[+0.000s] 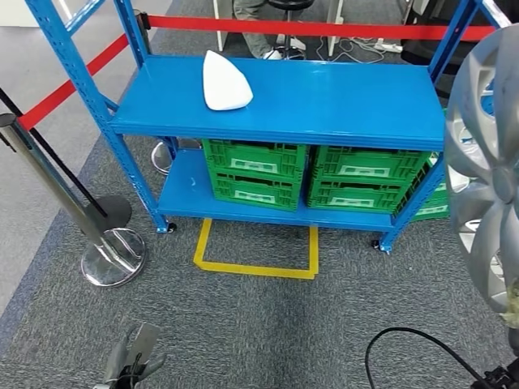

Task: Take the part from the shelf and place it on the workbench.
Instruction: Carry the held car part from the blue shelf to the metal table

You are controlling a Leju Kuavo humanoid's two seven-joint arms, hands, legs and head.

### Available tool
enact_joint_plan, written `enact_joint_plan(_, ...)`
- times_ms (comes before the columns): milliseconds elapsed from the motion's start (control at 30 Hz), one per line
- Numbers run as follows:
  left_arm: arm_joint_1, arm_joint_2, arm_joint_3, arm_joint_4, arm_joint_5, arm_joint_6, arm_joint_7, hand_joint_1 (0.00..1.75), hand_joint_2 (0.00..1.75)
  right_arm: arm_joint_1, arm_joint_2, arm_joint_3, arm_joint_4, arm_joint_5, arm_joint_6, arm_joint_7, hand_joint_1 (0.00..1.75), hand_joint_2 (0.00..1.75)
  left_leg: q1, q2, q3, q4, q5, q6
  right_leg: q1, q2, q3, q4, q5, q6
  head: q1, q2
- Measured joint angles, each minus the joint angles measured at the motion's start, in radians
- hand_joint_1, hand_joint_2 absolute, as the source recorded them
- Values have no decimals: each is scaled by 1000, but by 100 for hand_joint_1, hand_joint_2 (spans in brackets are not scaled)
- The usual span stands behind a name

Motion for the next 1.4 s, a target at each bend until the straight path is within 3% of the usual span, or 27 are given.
enact_joint_plan(100,-1,1,1,0,1,-1,0,0,175,0,-2,0,0,0,0,-1,175,175,-2,4,-30,0,23,12,-2,2,-60,176,-121,10,6,0)
enact_joint_plan(133,-1,1,1,0,1,-2,0,0,175,1,-3,-1,0,-1,0,-1,175,175,-3,4,-40,2,29,12,-3,2,-74,236,-143,12,6,0)
enact_joint_plan(167,-1,1,1,0,0,-2,-1,0,175,2,-4,-1,0,-2,0,-1,175,175,-5,4,-49,4,35,12,-2,2,-73,264,-145,13,6,0)
enact_joint_plan(200,-1,1,1,0,0,-3,-2,0,175,2,-4,-1,0,-4,0,0,175,175,-5,4,-57,7,39,11,-2,2,-52,251,-130,13,6,0)
enact_joint_plan(267,-1,1,1,0,0,-2,-4,0,175,2,-6,-1,0,-10,1,0,175,175,-6,4,-68,13,45,8,-1,0,43,118,-84,6,6,0)
enact_joint_plan(333,-1,0,1,0,0,0,-8,0,175,1,-7,-1,-1,-14,1,0,175,175,-8,4,-77,20,51,1,3,-2,129,-12,-66,-3,5,0)
enact_joint_plan(367,0,0,1,0,0,1,-9,0,175,1,-7,-1,-1,-15,1,0,175,175,-9,5,-81,23,55,-4,5,-2,146,-41,-68,-8,5,0)
enact_joint_plan(433,1,-1,1,0,0,1,-10,0,175,1,-7,-1,-1,-16,1,1,175,175,-10,6,-86,25,62,-15,6,0,144,-49,-63,-19,4,0)
enact_joint_plan(500,2,1,1,0,0,2,-11,0,175,1,-8,-1,-1,-16,1,1,175,175,-9,4,-98,47,40,-27,1,1,139,-55,-52,-33,3,0)
enact_joint_plan(533,2,2,1,0,0,3,-11,0,175,1,-8,-1,-1,-16,2,1,175,175,-7,2,-112,83,11,-33,-2,1,135,-58,-46,-40,1,0)
enact_joint_plan(600,3,2,1,0,0,3,-12,0,175,2,-8,-1,-1,-17,2,2,175,175,2,0,-160,210,-68,-46,-2,1,123,-57,-39,-47,-1,0)
enact_joint_plan(667,5,3,1,0,0,3,-12,0,175,3,-8,-1,-1,-17,2,2,175,175,9,0,-192,310,-105,-54,-2,5,112,-54,-32,-47,-1,0)
enact_joint_plan(700,6,3,1,0,0,3,-12,0,175,4,-8,-1,-1,-17,2,2,175,175,11,-1,-184,311,-93,-56,-2,9,108,-52,-30,-46,-1,0)
enact_joint_plan(733,6,3,1,0,0,3,-12,0,175,5,-8,-1,-1,-17,2,2,175,175,13,-2,-158,271,-64,-56,-2,13,105,-49,-29,-44,-2,0)
enact_joint_plan(800,6,5,1,0,0,3,-12,0,175,5,-8,-1,-1,-17,2,2,175,175,15,-15,-80,136,-3,-48,-1,20,100,-44,-28,-40,-1,0)
enact_joint_plan(867,6,7,1,0,1,3,-12,0,175,4,-8,-1,-1,-18,2,2,175,175,14,-31,-34,47,17,-38,-1,28,92,-39,-23,-31,-1,0)
enact_joint_plan(933,7,6,1,0,2,3,-12,0,175,4,-8,-1,-1,-20,2,2,175,175,12,-30,-33,30,14,-31,-2,37,82,-38,-14,-17,-1,0)
enact_joint_plan(1000,6,4,1,0,2,4,-12,0,175,7,-8,-1,-1,-22,1,1,175,175,16,-19,-37,22,18,-19,-2,33,66,-22,-27,-8,1,0)
enact_joint_plan(1067,7,4,1,0,4,5,-12,0,175,9,-8,-1,-1,-23,1,-3,175,175,19,-7,-41,16,24,-9,-3,19,22,67,-82,0,5,0)
enact_joint_plan(1133,9,4,2,0,6,6,-12,0,175,13,-8,-1,-1,-22,0,-10,175,175,16,5,-47,17,27,-4,-5,12,-38,209,-147,6,8,0)
enact_joint_plan(1167,10,4,2,0,6,6,-12,0,175,17,-8,-1,-1,-21,0,-12,175,175,15,11,-48,18,28,-4,-5,11,-57,258,-162,8,8,0)
enact_joint_plan(1200,11,4,2,0,6,6,-12,0,175,20,-8,-1,-1,-20,0,-14,175,175,14,16,-50,18,29,-4,-5,10,-57,267,-156,9,8,0)
enact_joint_plan(1233,11,3,2,1,7,6,-12,0,175,23,-8,-1,-1,-18,0,-16,175,175,14,21,-50,19,30,-4,-5,8,-36,234,-133,9,8,0)
enact_joint_plan(1300,10,2,2,1,10,8,-12,0,175,27,-7,-1,-3,-1,0,-25,175,175,12,28,-50,24,28,-8,-4,-14,44,92,-73,7,8,0)
enact_joint_plan(1333,10,2,2,1,11,9,-12,0,175,29,-5,0,-5,15,0,-33,175,175,9,31,-52,29,27,-12,-2,-27,79,30,-56,3,9,0)
enact_joint_plan(1400,11,2,2,1,12,10,-12,0,175,38,0,3,-7,58,0,-46,175,175,3,37,-59,38,27,-22,1,-41,104,-19,-53,-5,9,0)
